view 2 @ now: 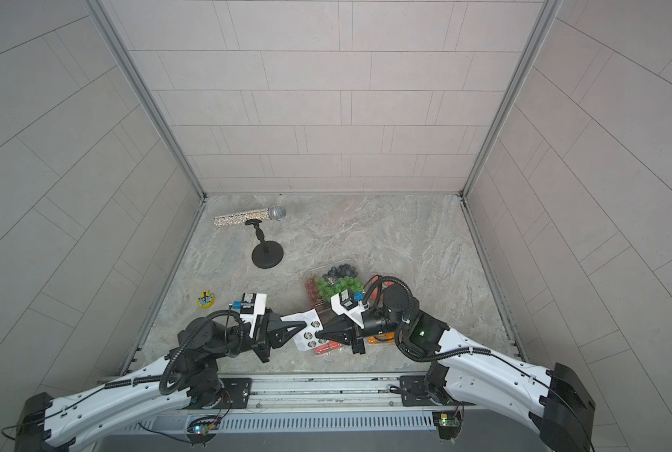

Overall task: Label fruit boxes
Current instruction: Pick up the label sticker from the center of the board, then adjust the label sticker.

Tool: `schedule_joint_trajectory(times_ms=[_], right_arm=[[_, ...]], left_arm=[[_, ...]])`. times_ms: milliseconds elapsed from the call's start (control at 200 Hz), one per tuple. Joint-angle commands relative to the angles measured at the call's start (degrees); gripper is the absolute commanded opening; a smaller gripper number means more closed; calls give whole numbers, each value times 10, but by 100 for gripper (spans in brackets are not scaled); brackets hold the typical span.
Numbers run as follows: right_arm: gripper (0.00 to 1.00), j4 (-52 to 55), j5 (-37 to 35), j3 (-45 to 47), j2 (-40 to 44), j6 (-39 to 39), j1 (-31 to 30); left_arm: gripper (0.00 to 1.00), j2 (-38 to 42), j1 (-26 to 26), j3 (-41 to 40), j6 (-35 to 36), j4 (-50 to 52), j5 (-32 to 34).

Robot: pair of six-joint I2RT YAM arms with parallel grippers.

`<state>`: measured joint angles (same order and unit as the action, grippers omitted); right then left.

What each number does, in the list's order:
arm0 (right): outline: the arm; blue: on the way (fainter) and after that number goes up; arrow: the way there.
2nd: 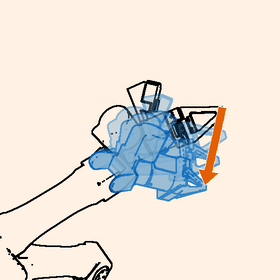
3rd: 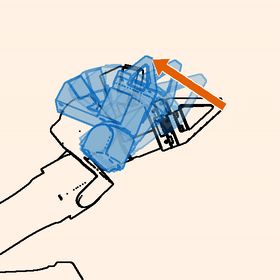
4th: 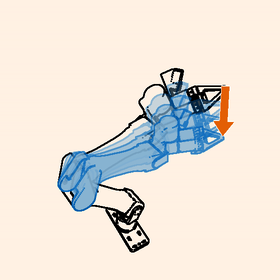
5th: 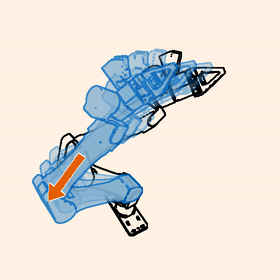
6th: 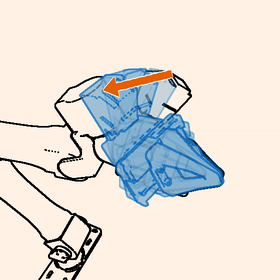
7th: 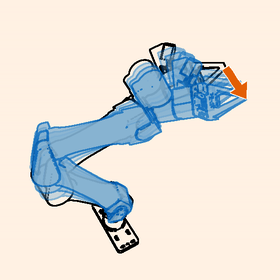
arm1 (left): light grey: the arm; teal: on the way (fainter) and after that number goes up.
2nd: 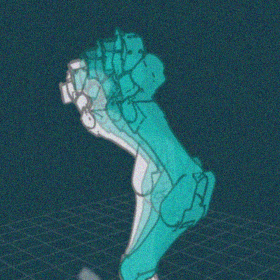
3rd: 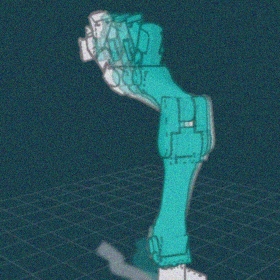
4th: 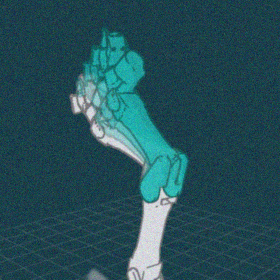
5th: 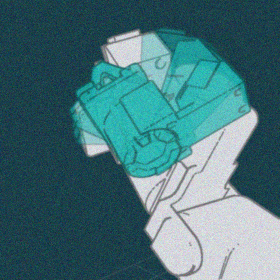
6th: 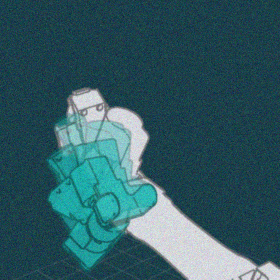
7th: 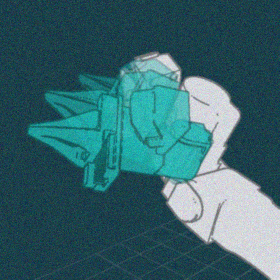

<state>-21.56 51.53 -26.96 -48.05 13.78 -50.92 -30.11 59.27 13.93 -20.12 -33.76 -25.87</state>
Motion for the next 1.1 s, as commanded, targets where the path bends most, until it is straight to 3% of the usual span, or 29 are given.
schedule_joint_trajectory(times_ms=[0,70,155,300,565,755,971,1096], right_arm=[[48,32,-32,-4,19,-20,-1],[65,59,-85,-9,41,-24,-1],[67,80,-130,-17,67,-23,-1],[49,62,-114,-36,46,-2,-2],[37,-13,-51,-34,8,37,-3],[31,-15,-60,-30,9,32,-3],[8,-7,-47,-32,-1,27,-2],[9,-2,-47,-29,2,25,-3]], left_arm=[[0,18,-1,18,-1,16,2],[0,30,-1,21,4,38,9],[0,39,-1,20,6,54,16],[0,38,-1,15,-3,42,2],[0,33,-1,14,-6,40,7],[0,23,-2,14,-7,38,0],[0,31,-1,7,-12,32,4],[0,42,-1,5,-13,38,8]])
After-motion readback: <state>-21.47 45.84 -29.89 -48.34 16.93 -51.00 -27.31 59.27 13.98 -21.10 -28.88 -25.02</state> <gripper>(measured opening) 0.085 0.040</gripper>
